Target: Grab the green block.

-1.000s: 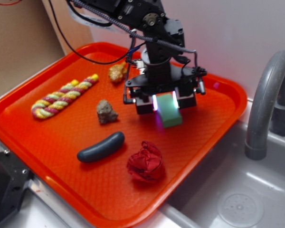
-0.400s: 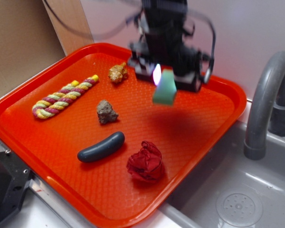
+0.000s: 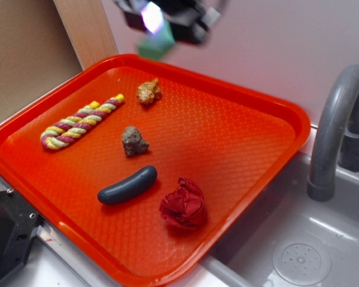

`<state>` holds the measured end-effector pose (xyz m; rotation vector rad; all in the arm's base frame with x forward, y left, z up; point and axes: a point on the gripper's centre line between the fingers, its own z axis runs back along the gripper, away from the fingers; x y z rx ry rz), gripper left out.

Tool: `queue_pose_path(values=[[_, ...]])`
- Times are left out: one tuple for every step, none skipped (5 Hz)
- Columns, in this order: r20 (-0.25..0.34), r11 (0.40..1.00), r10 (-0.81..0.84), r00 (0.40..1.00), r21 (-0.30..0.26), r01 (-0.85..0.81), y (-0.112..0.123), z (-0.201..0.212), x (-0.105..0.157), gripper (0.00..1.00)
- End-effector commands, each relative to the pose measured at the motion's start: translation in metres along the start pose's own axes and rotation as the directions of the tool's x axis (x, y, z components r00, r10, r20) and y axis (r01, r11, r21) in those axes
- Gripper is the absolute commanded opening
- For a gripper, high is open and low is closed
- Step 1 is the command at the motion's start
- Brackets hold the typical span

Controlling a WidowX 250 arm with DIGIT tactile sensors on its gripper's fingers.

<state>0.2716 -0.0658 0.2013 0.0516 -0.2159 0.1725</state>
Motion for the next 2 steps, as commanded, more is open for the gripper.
queue_pose_path(values=[[0.044, 0.992, -0.117, 0.992, 0.054, 0.114, 0.043, 0.0604, 0.0137, 0.0], [0.021, 0.987, -0.144, 0.989, 0.069, 0.142, 0.0472, 0.0558, 0.0072, 0.0]])
